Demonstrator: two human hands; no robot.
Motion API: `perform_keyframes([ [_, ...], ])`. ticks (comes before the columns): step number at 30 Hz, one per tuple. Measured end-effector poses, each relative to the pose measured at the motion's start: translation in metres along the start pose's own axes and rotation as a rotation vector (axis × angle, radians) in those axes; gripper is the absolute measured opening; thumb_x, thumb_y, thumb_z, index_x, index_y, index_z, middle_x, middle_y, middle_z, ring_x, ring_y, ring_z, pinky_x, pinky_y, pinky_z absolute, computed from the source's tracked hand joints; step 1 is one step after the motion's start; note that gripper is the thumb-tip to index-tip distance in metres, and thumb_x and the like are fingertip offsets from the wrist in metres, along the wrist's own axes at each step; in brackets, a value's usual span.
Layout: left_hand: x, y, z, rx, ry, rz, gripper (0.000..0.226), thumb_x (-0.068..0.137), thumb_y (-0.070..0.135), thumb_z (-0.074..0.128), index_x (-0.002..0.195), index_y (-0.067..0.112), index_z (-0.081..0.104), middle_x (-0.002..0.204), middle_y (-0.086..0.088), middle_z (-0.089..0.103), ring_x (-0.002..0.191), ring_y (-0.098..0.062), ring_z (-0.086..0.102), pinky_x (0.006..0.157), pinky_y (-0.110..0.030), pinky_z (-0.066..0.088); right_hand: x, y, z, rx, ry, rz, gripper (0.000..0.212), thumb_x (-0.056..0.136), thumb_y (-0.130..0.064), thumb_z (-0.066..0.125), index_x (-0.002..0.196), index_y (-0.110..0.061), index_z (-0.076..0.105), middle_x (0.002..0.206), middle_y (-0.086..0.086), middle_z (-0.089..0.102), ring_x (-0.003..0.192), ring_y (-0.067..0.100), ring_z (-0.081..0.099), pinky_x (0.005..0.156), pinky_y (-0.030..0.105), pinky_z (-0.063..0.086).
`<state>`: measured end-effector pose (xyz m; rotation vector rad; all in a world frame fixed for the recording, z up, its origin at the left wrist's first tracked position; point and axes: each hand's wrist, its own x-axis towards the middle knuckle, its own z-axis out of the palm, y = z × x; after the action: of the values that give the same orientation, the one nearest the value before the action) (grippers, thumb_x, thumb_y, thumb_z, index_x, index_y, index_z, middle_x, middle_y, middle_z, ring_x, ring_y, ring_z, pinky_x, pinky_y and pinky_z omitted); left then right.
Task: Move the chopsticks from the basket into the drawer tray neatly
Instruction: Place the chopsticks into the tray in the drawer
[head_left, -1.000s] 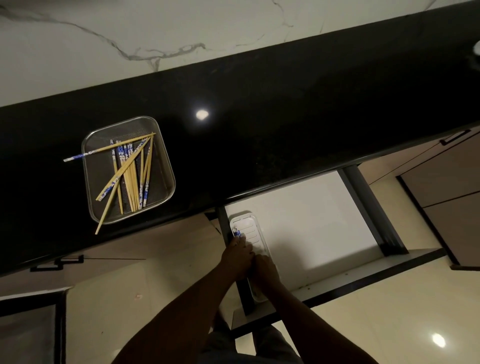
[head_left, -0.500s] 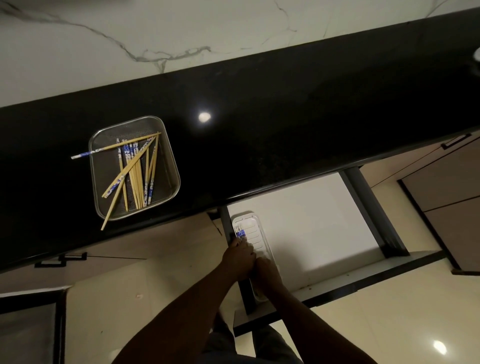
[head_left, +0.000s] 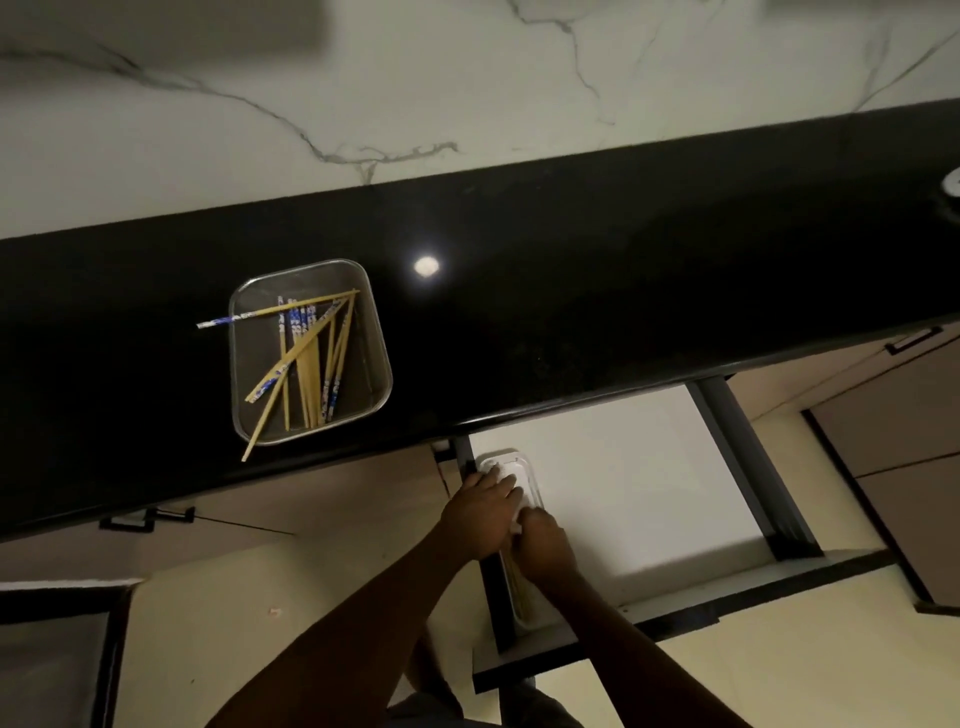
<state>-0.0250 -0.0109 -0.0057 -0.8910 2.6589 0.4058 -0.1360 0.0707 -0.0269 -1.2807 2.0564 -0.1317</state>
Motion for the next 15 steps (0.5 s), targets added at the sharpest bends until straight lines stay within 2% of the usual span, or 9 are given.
perform_keyframes([
  [5, -0.027, -0.029, -0.030, -0.093, 0.207, -0.025, 0.060, 0.100, 0.024, 0.043, 0.157, 0.014, 0.028, 0.165, -0.008, 0.024, 0.153, -0.026, 0.020, 0.120, -0.042, 0.028, 0.000, -0.032, -0.034, 0.084, 0.265, -0.167, 0.023, 0.093, -0.017, 0.058, 0.115, -0.014, 0.065, 0.115, 0.004, 0.064, 0.099, 0.021, 0.067, 0.080, 0.021, 0.046],
  [8, -0.040, -0.047, -0.047, -0.180, 0.361, -0.043, 0.055, 0.103, 0.024, 0.041, 0.155, 0.010, 0.033, 0.163, -0.010, 0.031, 0.152, -0.024, 0.028, 0.120, -0.040, 0.031, -0.001, -0.050, -0.054, 0.087, 0.390, -0.283, 0.019, 0.094, -0.023, 0.057, 0.112, -0.020, 0.064, 0.109, -0.001, 0.063, 0.092, 0.018, 0.066, 0.073, 0.021, 0.049],
  [10, -0.050, -0.062, -0.060, -0.198, 0.464, -0.095, 0.052, 0.105, 0.028, 0.041, 0.154, 0.013, 0.035, 0.160, -0.009, 0.036, 0.150, -0.022, 0.032, 0.118, -0.038, 0.036, -0.001, -0.064, -0.066, 0.060, 0.478, -0.387, 0.024, 0.098, -0.030, 0.050, 0.118, -0.022, 0.062, 0.112, -0.003, 0.062, 0.098, 0.014, 0.064, 0.078, 0.023, 0.052],
  [12, -0.060, -0.079, -0.072, -0.192, 0.586, -0.150, 0.052, 0.103, 0.033, 0.043, 0.151, 0.014, 0.038, 0.157, -0.008, 0.042, 0.146, -0.021, 0.039, 0.113, -0.037, 0.043, 0.000, -0.084, -0.079, 0.040, 0.546, -0.469, 0.032, 0.100, -0.038, 0.048, 0.126, -0.022, 0.059, 0.119, -0.006, 0.060, 0.107, 0.009, 0.060, 0.085, 0.018, 0.050],
  [15, -0.077, -0.107, -0.090, -0.193, 0.716, -0.238, 0.055, 0.101, 0.043, 0.040, 0.150, 0.017, 0.035, 0.155, -0.006, 0.043, 0.143, -0.019, 0.041, 0.110, -0.034, 0.039, 0.007, -0.120, -0.094, 0.008, 0.586, -0.549, 0.041, 0.100, -0.047, 0.046, 0.133, -0.024, 0.053, 0.129, -0.008, 0.054, 0.115, 0.005, 0.054, 0.089, 0.016, 0.048],
])
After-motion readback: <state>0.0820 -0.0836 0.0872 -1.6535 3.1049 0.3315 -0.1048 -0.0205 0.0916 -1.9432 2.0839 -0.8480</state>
